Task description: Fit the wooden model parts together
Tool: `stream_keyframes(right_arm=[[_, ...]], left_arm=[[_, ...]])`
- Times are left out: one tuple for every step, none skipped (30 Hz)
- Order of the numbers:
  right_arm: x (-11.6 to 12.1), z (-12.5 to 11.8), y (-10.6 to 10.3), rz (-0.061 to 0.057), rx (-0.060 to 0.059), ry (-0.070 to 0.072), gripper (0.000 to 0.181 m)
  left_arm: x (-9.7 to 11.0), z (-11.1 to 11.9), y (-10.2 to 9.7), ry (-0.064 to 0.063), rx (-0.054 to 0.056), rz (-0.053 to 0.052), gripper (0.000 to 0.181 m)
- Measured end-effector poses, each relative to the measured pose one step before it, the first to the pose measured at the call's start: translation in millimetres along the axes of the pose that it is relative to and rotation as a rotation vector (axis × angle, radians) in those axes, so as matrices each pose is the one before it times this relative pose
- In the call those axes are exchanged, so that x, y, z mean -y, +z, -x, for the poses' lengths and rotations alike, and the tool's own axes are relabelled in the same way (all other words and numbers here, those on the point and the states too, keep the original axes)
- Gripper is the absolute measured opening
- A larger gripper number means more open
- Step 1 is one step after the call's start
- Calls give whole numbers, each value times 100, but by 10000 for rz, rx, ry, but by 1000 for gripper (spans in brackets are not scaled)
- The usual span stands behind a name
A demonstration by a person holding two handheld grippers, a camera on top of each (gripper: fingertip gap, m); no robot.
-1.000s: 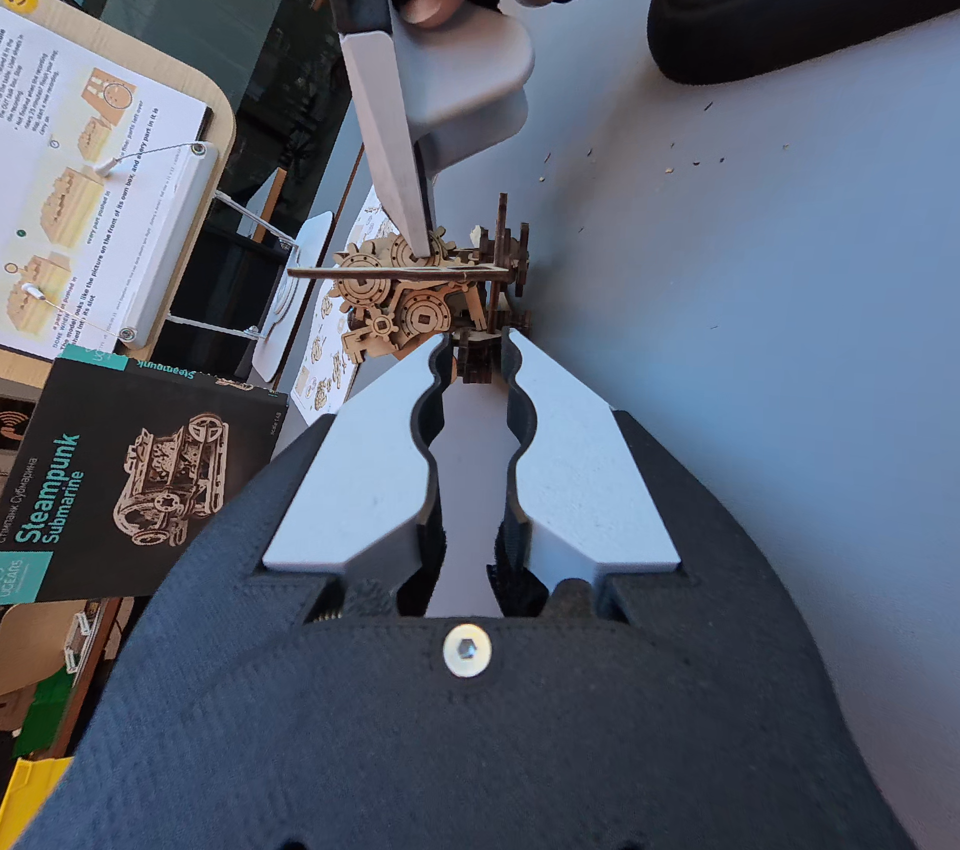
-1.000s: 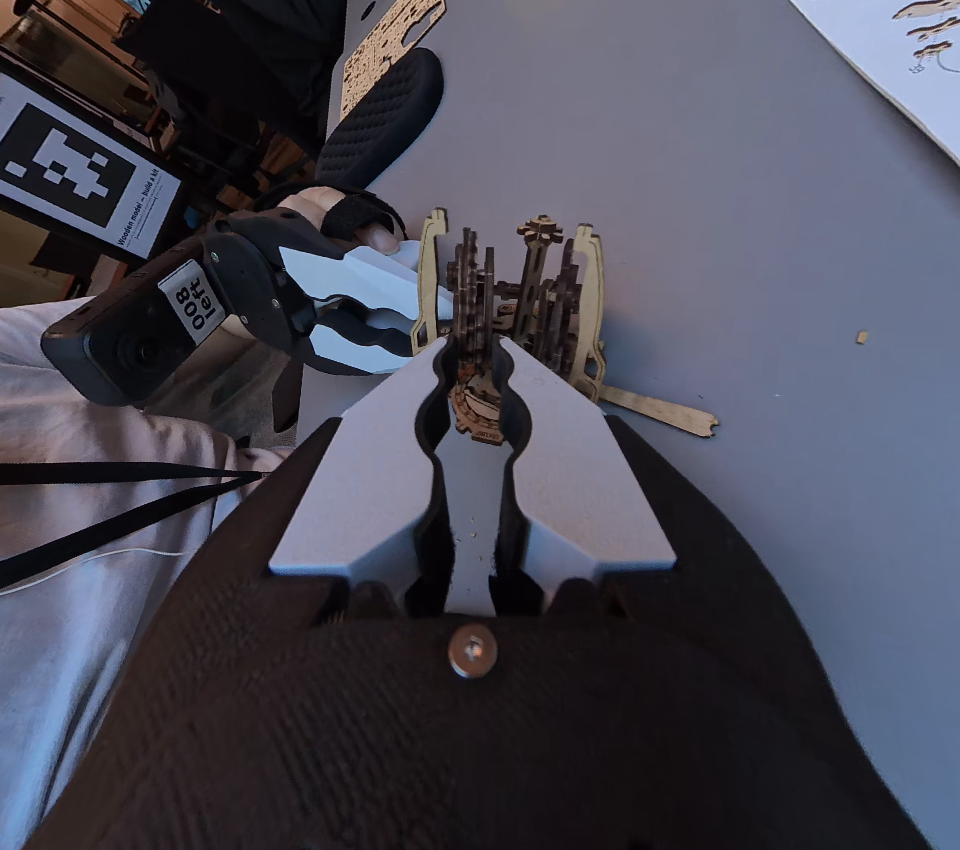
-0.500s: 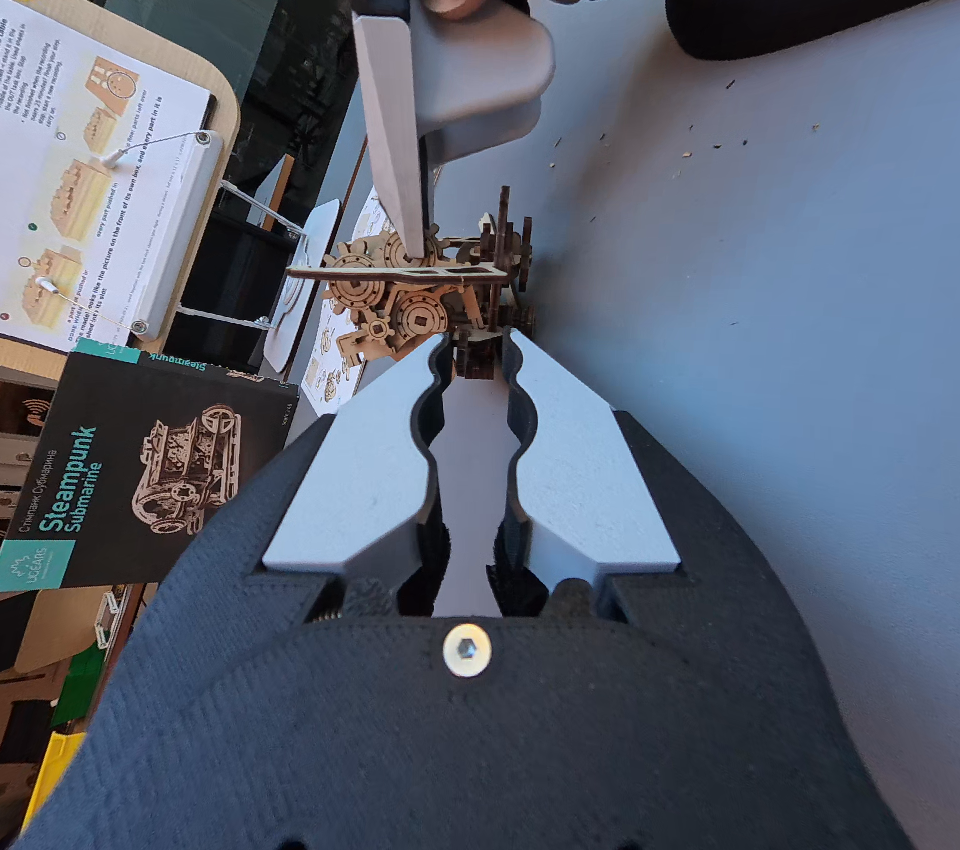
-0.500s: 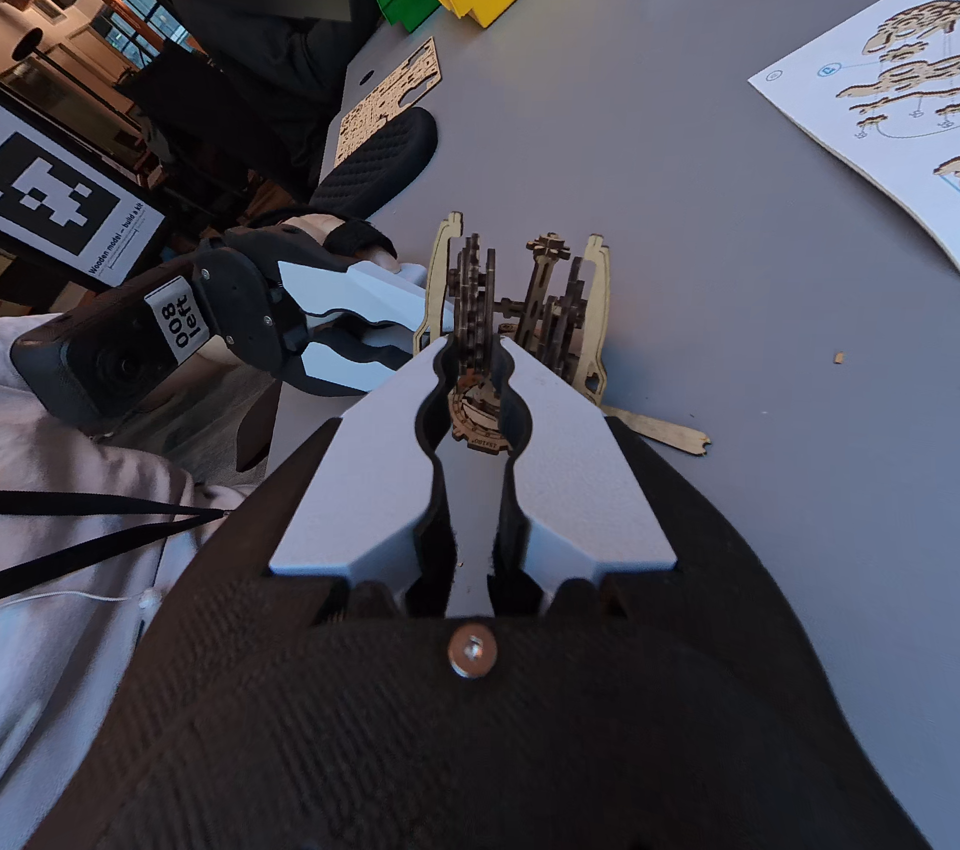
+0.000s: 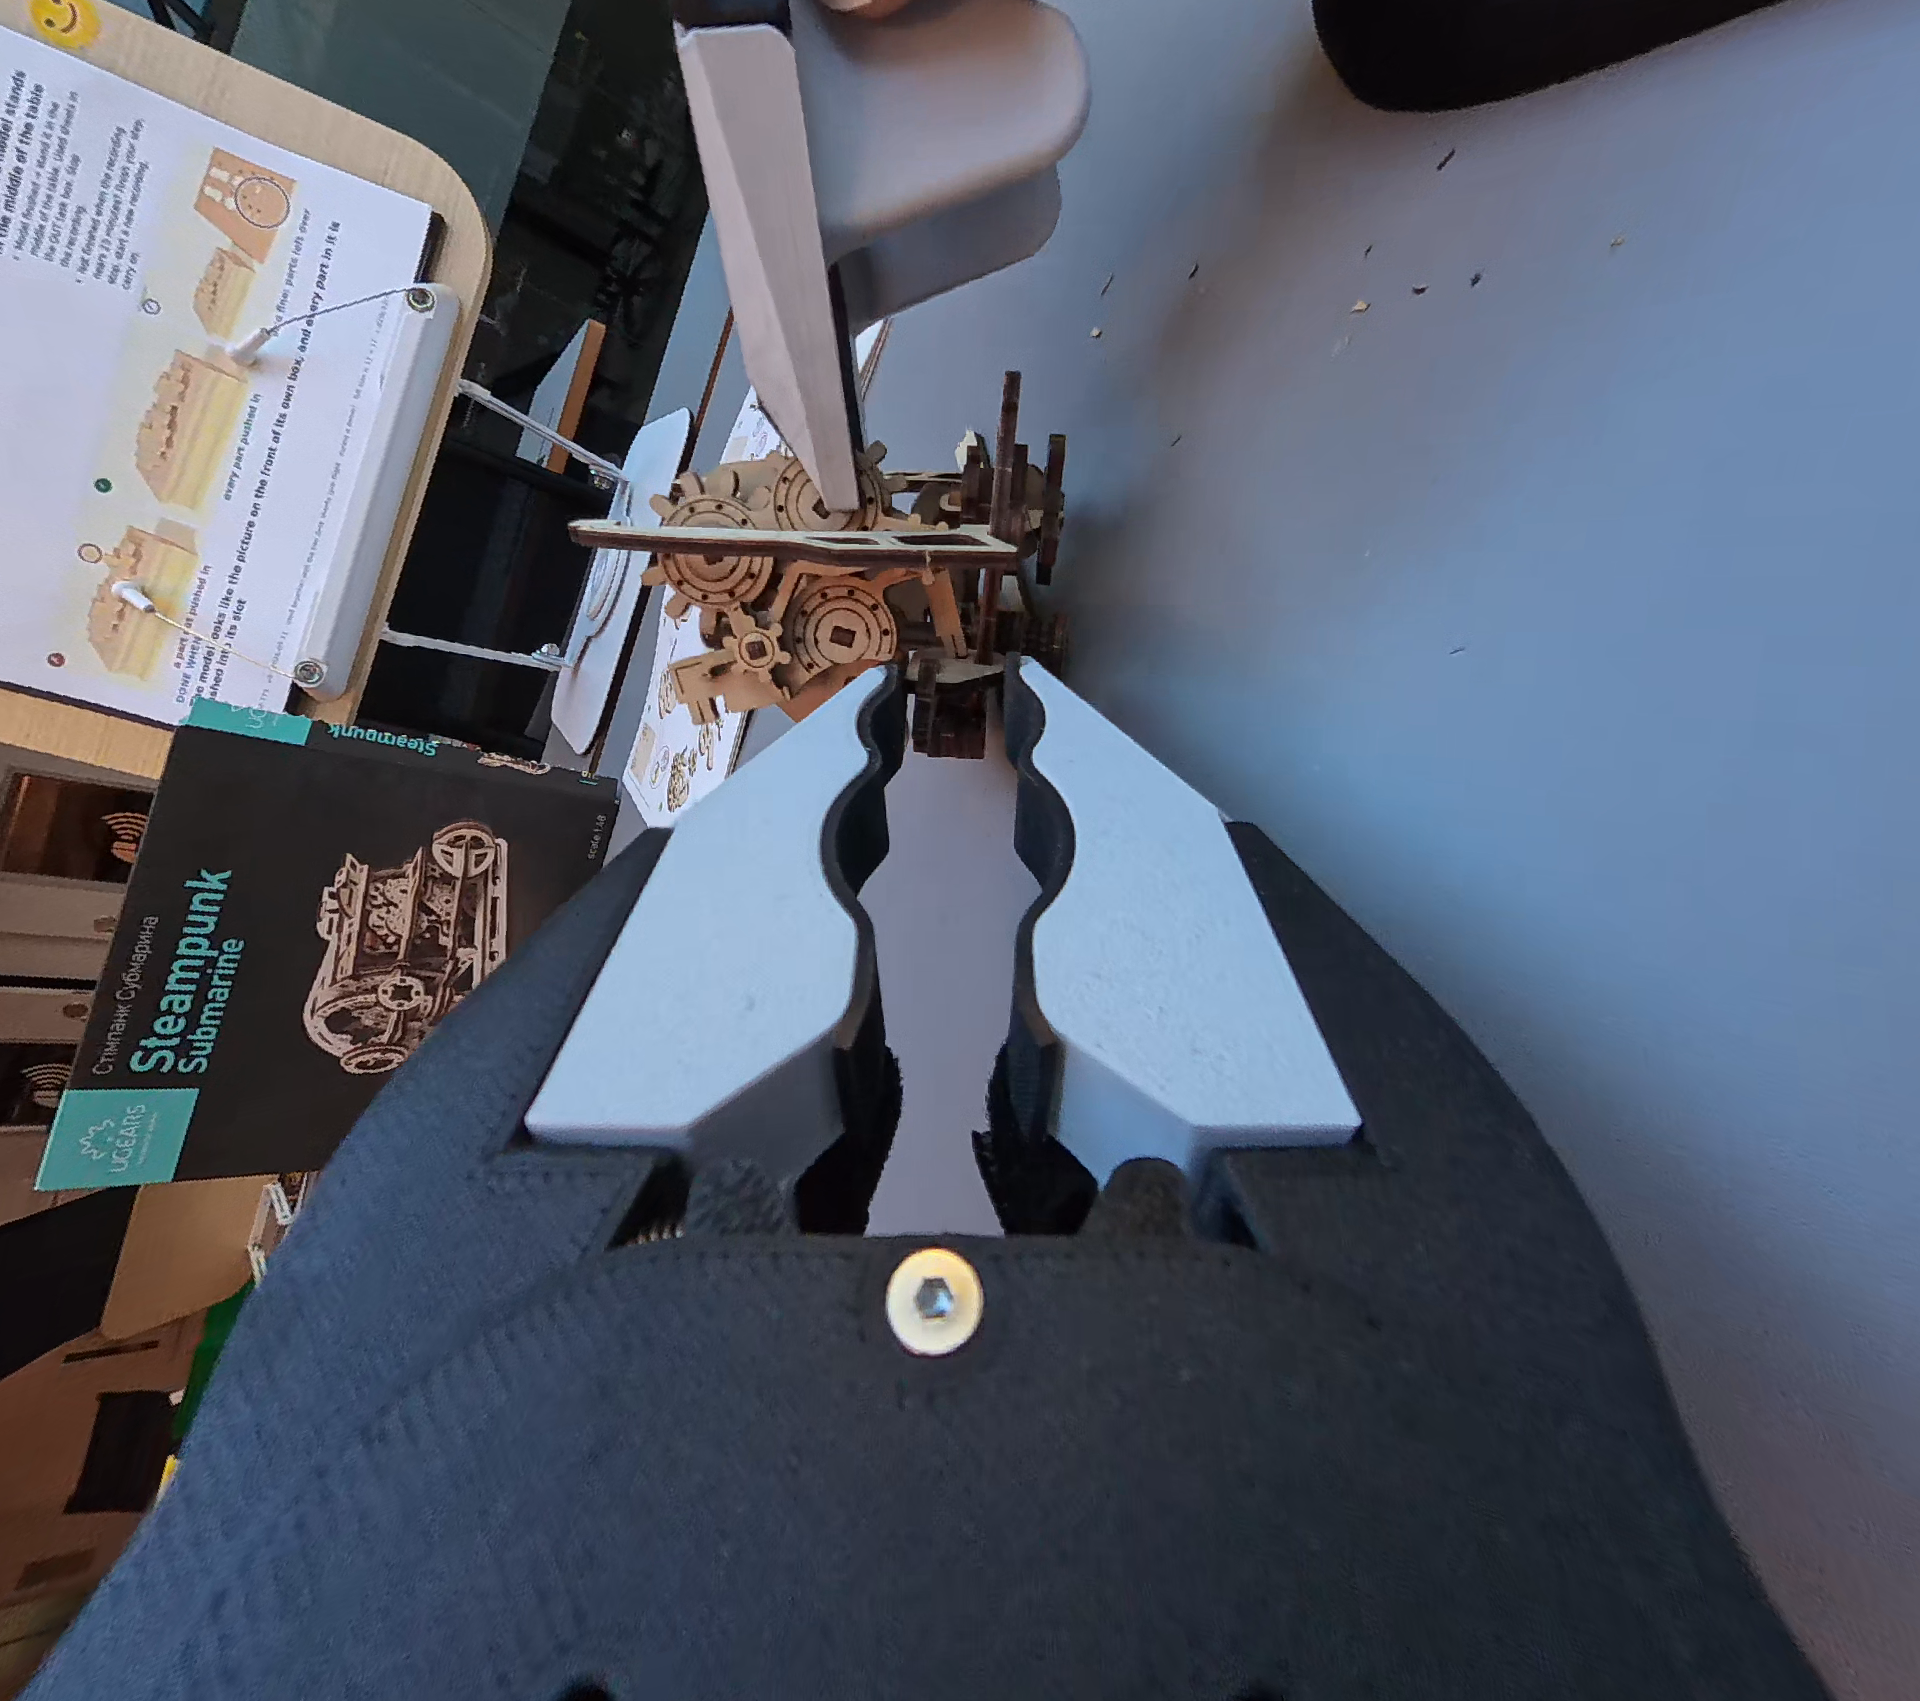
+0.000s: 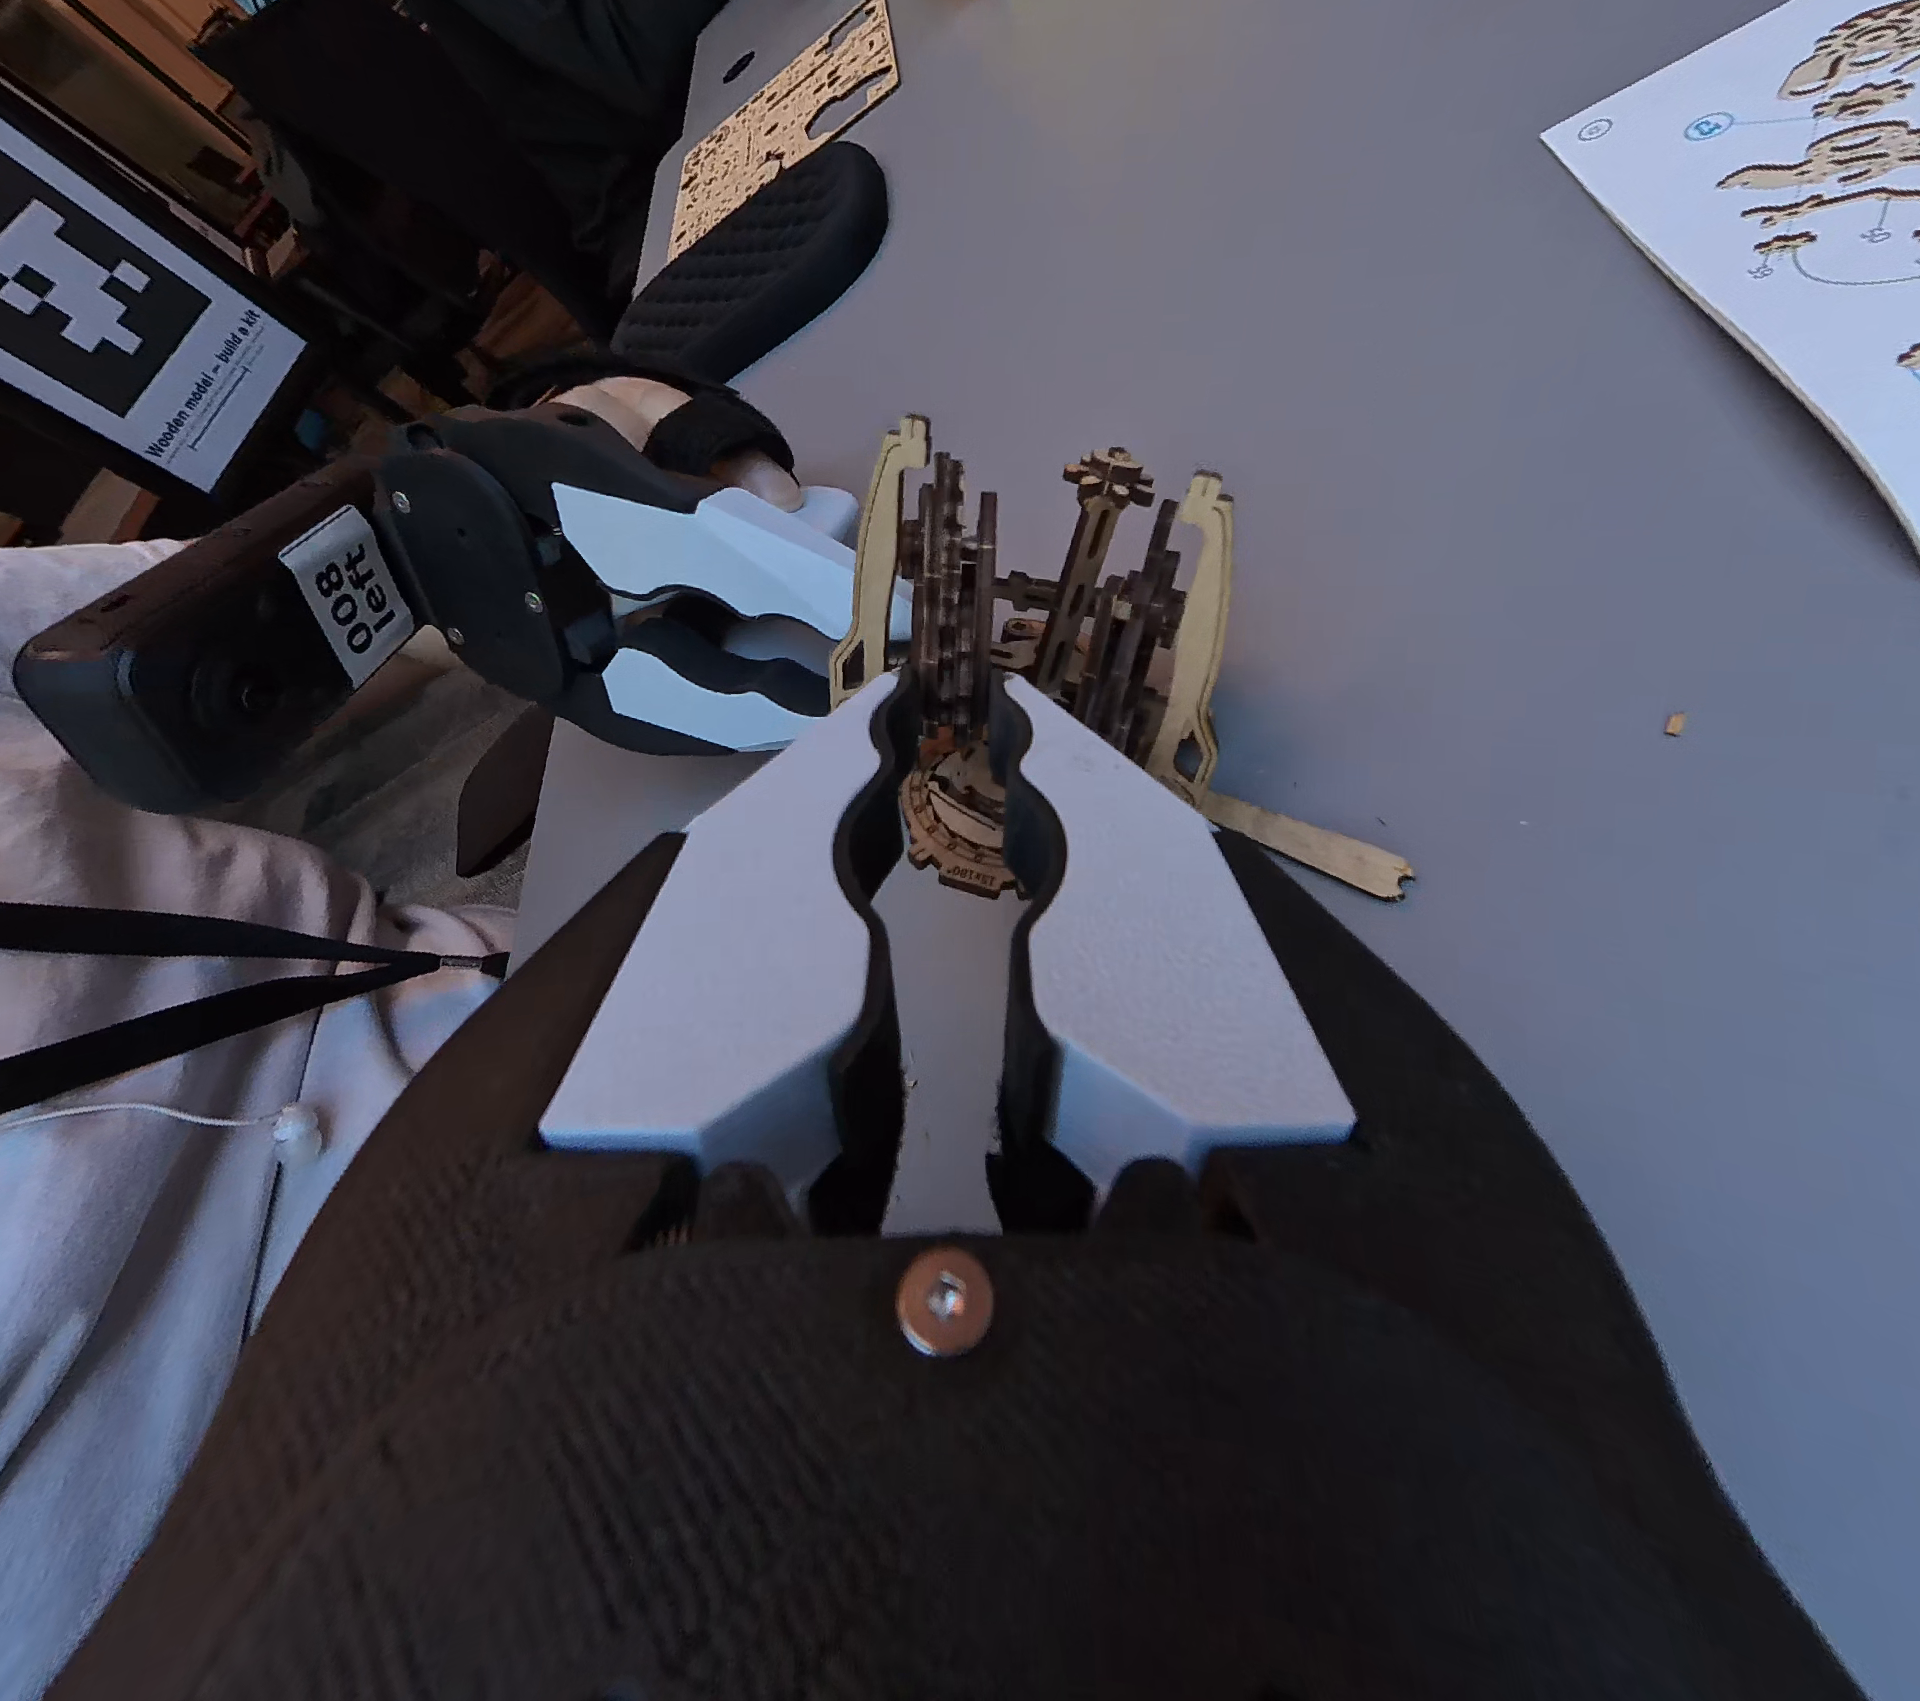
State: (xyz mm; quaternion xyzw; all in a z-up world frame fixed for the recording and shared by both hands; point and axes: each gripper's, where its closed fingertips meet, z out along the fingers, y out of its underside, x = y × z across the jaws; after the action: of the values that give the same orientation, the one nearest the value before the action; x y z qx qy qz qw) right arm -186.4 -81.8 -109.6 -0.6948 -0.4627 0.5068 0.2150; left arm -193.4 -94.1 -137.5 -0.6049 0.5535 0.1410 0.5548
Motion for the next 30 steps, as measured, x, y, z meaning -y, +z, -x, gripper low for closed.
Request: stream_keyframes(right_arm=[[1,29,3,75,-9,-58,11],[25,28,20,63,-6,-34,11],[-37,-22,47,91,-8,-4,11],[-135,21,58,150,27,2,11],[-164,19,87,156,29,-9,11],[-180,-19,99,162,-2,-21,12],[-139,-26,98,132,-21,-30,11],[23,61,73,18,35,-20,11],[-35,32,18,92,14,-6,11],[-124,-5,-7,150,-6,-5,11],[-140,-25,-22,166,-14,-7,10],[-63,6,-32,111,-10,-19,10],[-54,-10,-4,83,-19,18,10],[-11,-6,7,43,-38,-2,10],[-1,14,11,-2,-35,-19,10],[-17,15,-4,-31,-46,-34,10],[-5,19,18,-104,-71,-71,10],[-7,18,-11,-167,-74,-12,10],[-10,8,-26,-210,-73,38,10],[-43,21,-38,-209,-67,6,10],[-55,50,-58,-162,-71,-103,10],[-34,36,-58,-130,-49,-93,10],[-21,15,-28,-87,-20,-39,10],[31,-12,-18,-78,-14,14,10],[41,-14,35,-46,-4,22,10],[57,-17,45,-37,-9,-21,10],[26,-19,50,-20,2,-21,10],[16,-28,28,-7,7,-4,10],[19,-28,27,-30,16,24,10],[3,-30,-7,-21,29,56,10]], left_arm=[[32,-26,4,11,-6,-12,17],[27,-14,1,13,1,-8,17],[21,4,1,9,4,-7,17],[17,-9,6,8,4,-3,17],[7,-4,-9,13,6,1,17],[13,1,4,15,7,1,17],[-11,-4,-3,14,7,8,17],[-19,5,6,8,4,14,17],[-15,-1,-5,-16,-7,1,17],[-13,9,-6,-25,-10,5,17],[-3,0,5,-20,-9,6,17],[5,4,9,-12,-7,7,17],[-1,8,-6,4,0,10,17],[-9,1,6,2,3,23,17],[-8,2,3,-16,-7,16,17],[-16,-2,-8,-29,-14,14,17],[-10,2,-4,-47,-23,23,17],[-3,14,5,-67,-25,17,17],[-2,8,5,-70,-31,10,17],[41,-14,-2,-66,-37,-15,17],[45,-27,-4,-38,-30,-35,17],[50,-29,-3,14,-16,-31,17],[21,-10,-8,51,-4,-26,17],[-4,-7,2,44,14,-6,17],[-42,12,7,16,16,23,17],[-48,28,-12,-3,6,29,17],[-44,27,-5,-26,-12,7,17],[-30,23,1,-56,-24,6,16],[-13,10,13,-66,-33,8,16],[-5,19,14,-54,-23,0,16]])
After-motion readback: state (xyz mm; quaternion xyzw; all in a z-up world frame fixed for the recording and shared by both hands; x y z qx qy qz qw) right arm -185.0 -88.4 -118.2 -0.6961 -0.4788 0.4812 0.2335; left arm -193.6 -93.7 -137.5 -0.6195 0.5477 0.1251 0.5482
